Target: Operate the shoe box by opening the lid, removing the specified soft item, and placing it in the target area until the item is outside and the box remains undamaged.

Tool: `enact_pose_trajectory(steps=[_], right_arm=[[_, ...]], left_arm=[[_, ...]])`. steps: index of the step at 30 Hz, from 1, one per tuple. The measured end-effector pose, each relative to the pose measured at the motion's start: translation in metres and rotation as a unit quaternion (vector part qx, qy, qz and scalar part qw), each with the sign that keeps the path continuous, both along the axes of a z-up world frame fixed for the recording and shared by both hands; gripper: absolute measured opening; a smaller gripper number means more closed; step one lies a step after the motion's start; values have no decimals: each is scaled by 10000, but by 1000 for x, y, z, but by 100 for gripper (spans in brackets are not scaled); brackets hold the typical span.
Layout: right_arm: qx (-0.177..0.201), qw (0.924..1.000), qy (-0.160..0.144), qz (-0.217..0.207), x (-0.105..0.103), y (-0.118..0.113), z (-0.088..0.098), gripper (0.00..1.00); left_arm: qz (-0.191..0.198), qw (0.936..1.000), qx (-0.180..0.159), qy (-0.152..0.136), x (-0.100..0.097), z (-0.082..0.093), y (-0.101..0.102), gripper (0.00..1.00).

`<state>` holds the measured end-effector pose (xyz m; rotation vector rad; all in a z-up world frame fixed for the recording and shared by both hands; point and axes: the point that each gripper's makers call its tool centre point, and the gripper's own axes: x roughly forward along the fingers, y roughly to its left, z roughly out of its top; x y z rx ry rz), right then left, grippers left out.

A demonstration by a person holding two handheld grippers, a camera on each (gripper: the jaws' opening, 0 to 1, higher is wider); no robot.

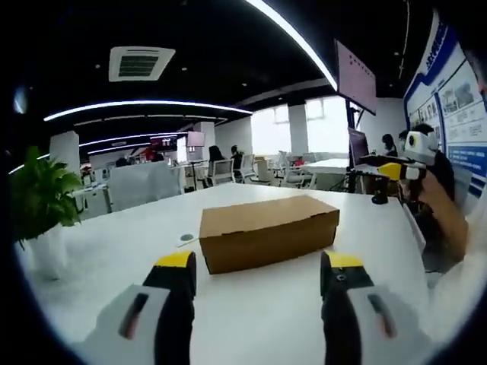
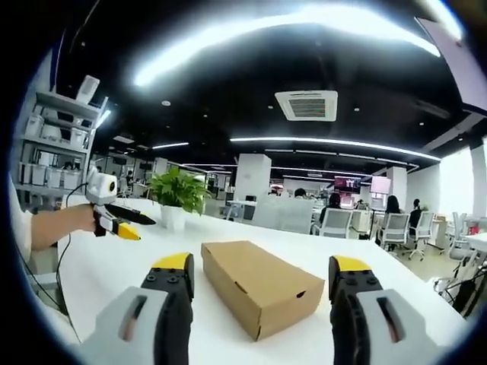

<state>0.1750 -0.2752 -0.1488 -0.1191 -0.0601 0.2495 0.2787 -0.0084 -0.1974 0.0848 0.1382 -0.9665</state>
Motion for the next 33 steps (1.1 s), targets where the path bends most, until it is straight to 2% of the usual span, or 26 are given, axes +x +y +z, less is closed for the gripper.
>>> enact_pose_trajectory(steps=[4,5,8,11,15,21,26,28,30,31,33], right_arm=[[-5,10000,18,-45,1,-3,-2,79],[-152,9997,167,3,4,-2,-2,82],[-341,9994,9,-49,9,-7,17,88],[-259,9995,-170,-69,9,-13,30,91],[-45,10000,-41,8,14,-13,19,96],[36,9999,-79,-104,17,-20,10,99],[93,9999,-29,-128,21,-22,5,98],[82,9999,-39,-112,23,-20,2,99],[143,9997,-104,-159,26,-21,-3,99],[182,9997,-90,-165,29,-21,-7,98],[110,9991,-385,-117,31,-18,0,98]], left_arm=[[-72,9992,-309,240,6,0,-2,73],[-112,9992,-305,238,6,0,-3,75],[-142,9997,-176,94,12,2,-5,79],[-152,9996,-223,40,20,7,-8,81],[-141,9993,-327,81,27,9,-13,91],[-138,9997,-156,96,33,3,-18,91],[-214,9993,-255,186,39,0,-21,90],[-427,9982,-284,296,41,-5,-25,84],[-215,9982,-311,469,54,-9,-24,89],[-60,9986,-307,421,62,-9,-22,90],[-113,9982,-424,419,64,-7,-23,88]])
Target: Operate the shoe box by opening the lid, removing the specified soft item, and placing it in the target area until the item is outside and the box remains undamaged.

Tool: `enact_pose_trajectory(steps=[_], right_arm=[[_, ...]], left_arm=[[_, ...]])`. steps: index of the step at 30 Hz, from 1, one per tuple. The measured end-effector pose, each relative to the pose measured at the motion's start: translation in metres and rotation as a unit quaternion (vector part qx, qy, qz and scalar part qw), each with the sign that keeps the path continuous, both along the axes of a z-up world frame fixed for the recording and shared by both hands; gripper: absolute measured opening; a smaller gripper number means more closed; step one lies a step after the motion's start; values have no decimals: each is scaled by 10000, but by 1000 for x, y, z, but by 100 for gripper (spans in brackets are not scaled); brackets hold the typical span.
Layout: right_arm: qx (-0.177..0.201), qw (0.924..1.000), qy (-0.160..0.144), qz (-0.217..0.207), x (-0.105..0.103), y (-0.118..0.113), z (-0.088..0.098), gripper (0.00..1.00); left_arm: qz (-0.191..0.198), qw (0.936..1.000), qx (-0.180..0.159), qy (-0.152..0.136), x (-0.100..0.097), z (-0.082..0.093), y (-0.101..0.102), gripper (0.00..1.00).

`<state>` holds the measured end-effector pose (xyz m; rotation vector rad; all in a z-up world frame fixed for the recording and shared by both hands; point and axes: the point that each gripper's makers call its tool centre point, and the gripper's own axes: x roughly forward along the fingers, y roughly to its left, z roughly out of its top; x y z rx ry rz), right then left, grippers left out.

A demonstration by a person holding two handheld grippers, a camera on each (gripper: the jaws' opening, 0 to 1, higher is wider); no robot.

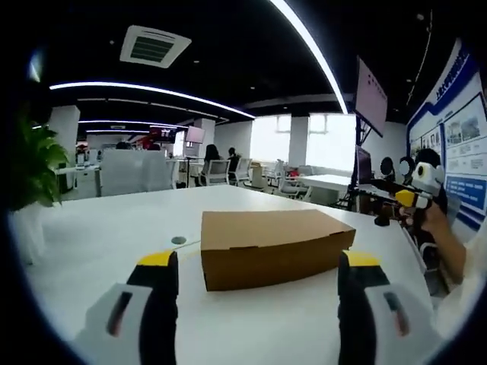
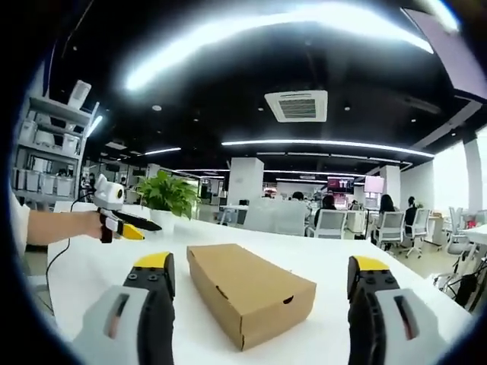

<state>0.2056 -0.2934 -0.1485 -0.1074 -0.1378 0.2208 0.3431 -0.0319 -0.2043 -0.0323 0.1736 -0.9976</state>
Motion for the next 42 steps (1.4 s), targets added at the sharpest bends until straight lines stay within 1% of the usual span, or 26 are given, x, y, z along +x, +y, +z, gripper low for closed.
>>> enact_pose_trajectory(steps=[1,2,4,6,7,8,10,14,16,18,21,23,25,26,28,32,34,35,36,38,40,41,42], right_arm=[[33,10000,-69,-44,-1,0,3,98],[59,10000,-46,-41,-1,0,4,98],[244,9995,178,-74,0,0,-1,100],[222,9993,302,-95,2,-1,-6,100],[215,9989,399,-128,3,-2,-10,100],[202,9988,425,-132,3,-2,-12,100],[212,9991,359,-106,3,-1,-12,100],[269,9987,433,-28,5,0,-13,100],[368,9977,570,3,9,0,-16,100],[384,9981,477,29,9,2,-13,100],[285,9987,428,1,7,4,-13,100],[174,9986,502,-38,7,4,-18,100],[36,9985,523,-131,7,1,-21,99],[12,9981,580,-187,8,-1,-24,99],[48,9979,604,-222,9,-3,-25,98],[67,9977,586,-321,10,-8,-26,96],[14,9975,592,-384,12,-12,-28,93],[14,9974,567,-441,11,-15,-29,89],[21,9969,593,-511,11,-19,-31,82],[75,9957,645,-659,12,-27,-35,77],[65,9956,656,-662,11,-29,-36,73],[101,9957,663,-640,11,-30,-35,74],[121,9957,670,-621,11,-29,-35,77]], left_arm=[[-68,9998,-116,115,0,0,-3,88],[-68,9998,-113,157,1,-2,-2,88],[-17,9999,-1,157,4,-9,-2,91],[81,9998,55,166,9,-14,-1,98],[96,9998,53,190,11,-15,0,99],[98,9997,52,206,11,-17,0,99],[92,9997,-11,213,10,-17,0,99],[112,9996,-90,229,10,-16,1,99],[107,9997,-62,218,10,-15,1,99],[101,9997,-54,195,11,-14,1,99],[173,9997,-41,149,15,-9,2,99],[197,9998,13,32,12,-7,3,99],[204,9997,108,-6,10,-9,4,99],[242,9996,118,-35,11,-9,6,99],[305,9995,106,17,15,-12,9,99],[315,9994,121,-24,18,-13,9,99],[285,9994,179,-49,21,-16,6,99],[281,9994,172,-68,22,-17,4,99],[281,9995,155,-66,24,-18,2,99],[278,9995,136,-39,25,-21,-2,99],[243,9996,143,-21,25,-25,-6,97],[222,9995,229,-19,24,-29,-8,95],[208,9994,272,-30,24,-30,-8,96]])
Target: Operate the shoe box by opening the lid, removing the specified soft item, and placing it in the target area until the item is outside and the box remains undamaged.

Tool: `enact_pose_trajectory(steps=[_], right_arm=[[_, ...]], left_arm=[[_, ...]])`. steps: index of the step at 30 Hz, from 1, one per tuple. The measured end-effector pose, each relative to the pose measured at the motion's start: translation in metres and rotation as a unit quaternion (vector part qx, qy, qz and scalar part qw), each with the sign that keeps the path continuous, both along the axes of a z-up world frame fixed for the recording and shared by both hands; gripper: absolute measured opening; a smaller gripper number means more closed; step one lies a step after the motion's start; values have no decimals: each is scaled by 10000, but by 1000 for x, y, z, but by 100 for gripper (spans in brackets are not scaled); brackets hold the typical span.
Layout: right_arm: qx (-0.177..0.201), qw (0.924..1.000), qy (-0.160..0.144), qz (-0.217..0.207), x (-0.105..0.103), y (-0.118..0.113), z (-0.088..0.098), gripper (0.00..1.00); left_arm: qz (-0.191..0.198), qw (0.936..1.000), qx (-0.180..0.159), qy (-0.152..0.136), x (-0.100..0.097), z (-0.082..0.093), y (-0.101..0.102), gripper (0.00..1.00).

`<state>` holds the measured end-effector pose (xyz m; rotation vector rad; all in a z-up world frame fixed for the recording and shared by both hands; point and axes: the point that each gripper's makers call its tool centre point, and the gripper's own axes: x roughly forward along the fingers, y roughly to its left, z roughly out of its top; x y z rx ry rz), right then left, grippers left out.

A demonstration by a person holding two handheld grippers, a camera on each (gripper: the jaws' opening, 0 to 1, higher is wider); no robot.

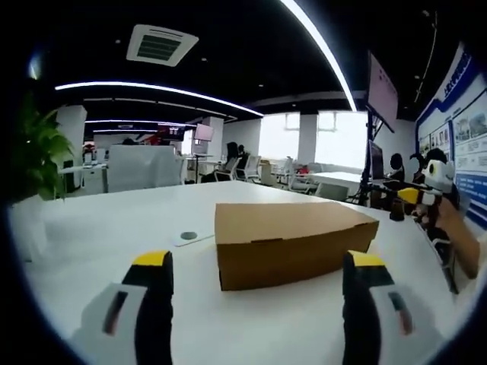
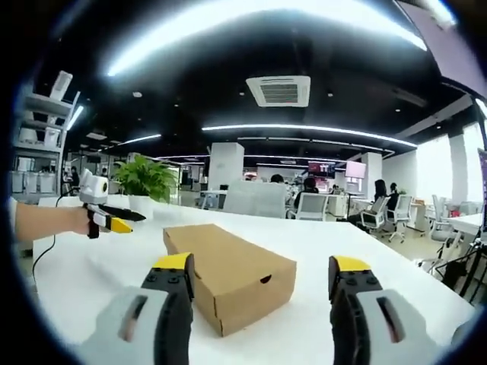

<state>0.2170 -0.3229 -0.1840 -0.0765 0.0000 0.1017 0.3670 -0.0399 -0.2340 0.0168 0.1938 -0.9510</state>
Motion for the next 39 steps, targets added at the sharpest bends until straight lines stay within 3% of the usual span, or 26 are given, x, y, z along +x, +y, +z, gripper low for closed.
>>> enact_pose_trajectory(steps=[3,7,10,13,14,16,21,24,26,29,32,33,39], right_arm=[[154,9995,105,258,6,11,-6,90],[84,9993,165,317,10,17,-10,94],[50,9991,219,353,15,19,-10,97],[233,9985,405,277,19,17,-17,100],[119,9971,687,290,19,18,-22,100],[-133,9995,259,127,25,11,-7,100],[422,9981,433,141,31,14,-19,100],[55,9986,523,76,36,17,-28,100],[24,9983,578,110,36,18,-32,100],[-6,9988,457,194,32,19,-29,100],[-22,9985,470,297,35,21,-33,100],[-15,9987,192,474,39,27,-25,100],[-141,9988,325,337,41,22,-23,100]], left_arm=[[-89,9999,44,-89,2,2,-3,96],[-175,9995,-257,5,6,8,-11,99],[-157,9997,-173,-36,12,6,-16,99],[-153,9995,-208,175,16,5,-17,99],[-128,9996,-207,113,18,7,-17,99],[-82,9999,-152,0,20,6,-16,99],[-47,9999,-140,61,24,-4,-13,99],[-108,9999,28,-13,27,-7,-13,99],[-119,9998,48,-128,28,-4,-13,99],[-370,9993,-61,-74,19,-9,-15,99],[-443,9989,159,17,20,-21,-18,99],[-378,9990,232,-68,25,-20,-19,99],[-356,9993,-15,-143,35,-11,-22,99]])
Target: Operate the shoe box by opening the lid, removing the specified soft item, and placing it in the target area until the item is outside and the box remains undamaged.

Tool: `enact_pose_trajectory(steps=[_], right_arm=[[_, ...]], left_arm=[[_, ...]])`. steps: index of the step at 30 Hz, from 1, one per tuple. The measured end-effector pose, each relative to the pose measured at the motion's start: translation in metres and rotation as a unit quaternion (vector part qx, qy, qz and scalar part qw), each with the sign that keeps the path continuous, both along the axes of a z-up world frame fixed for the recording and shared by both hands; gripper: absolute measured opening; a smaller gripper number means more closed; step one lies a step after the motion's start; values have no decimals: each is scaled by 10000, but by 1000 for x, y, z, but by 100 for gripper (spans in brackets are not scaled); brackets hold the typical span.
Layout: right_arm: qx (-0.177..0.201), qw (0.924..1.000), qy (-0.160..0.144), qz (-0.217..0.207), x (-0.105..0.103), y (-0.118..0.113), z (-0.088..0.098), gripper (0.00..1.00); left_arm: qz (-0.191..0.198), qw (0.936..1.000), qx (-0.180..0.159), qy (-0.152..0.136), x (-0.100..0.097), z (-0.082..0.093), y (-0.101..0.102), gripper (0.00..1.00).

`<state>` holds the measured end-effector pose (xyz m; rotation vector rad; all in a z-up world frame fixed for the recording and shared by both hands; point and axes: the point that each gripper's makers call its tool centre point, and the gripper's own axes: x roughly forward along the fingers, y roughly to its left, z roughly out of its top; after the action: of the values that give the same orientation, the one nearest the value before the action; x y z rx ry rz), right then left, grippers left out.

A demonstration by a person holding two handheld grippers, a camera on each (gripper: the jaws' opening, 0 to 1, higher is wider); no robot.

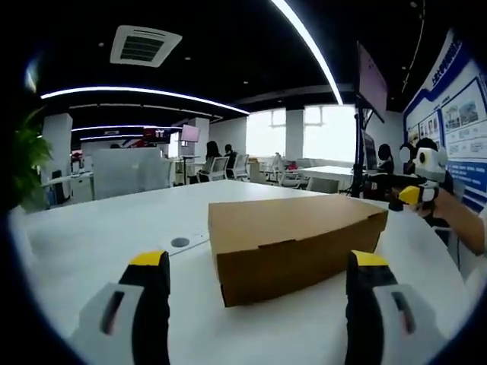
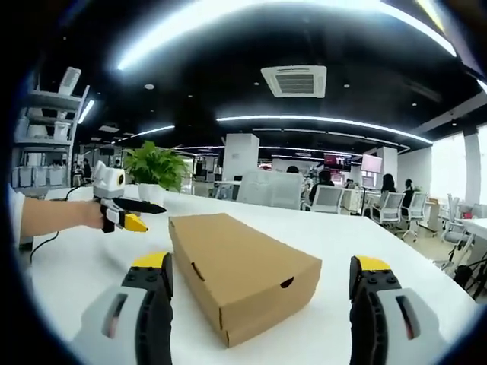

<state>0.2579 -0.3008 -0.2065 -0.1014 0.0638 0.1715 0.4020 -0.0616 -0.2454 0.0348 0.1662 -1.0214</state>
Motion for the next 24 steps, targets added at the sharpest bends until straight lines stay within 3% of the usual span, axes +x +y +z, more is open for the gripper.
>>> enact_pose_trajectory(steps=[2,4,6,10,13,16,19,24], right_arm=[[114,9999,30,-56,4,-4,-1,100],[170,9997,148,-54,10,-2,-7,100],[20,10000,32,43,12,4,-8,100],[-151,9998,47,152,11,15,-11,100],[-186,9997,34,124,15,12,-14,100],[-138,9993,329,67,20,10,-24,100],[-184,9996,220,-10,19,8,-19,100],[-50,9993,381,-34,23,6,-30,96]], left_arm=[[-35,10000,-58,37,0,-1,-2,99],[17,9999,116,-4,1,-5,-1,99],[36,9999,132,-90,2,-4,0,99],[127,9999,50,45,8,-8,3,99],[76,10000,-12,-13,8,-5,1,99],[-14,10000,1,-48,9,-7,-2,99],[-113,9998,174,-77,12,-12,-9,99],[-291,9994,164,-90,13,-12,-21,99]])
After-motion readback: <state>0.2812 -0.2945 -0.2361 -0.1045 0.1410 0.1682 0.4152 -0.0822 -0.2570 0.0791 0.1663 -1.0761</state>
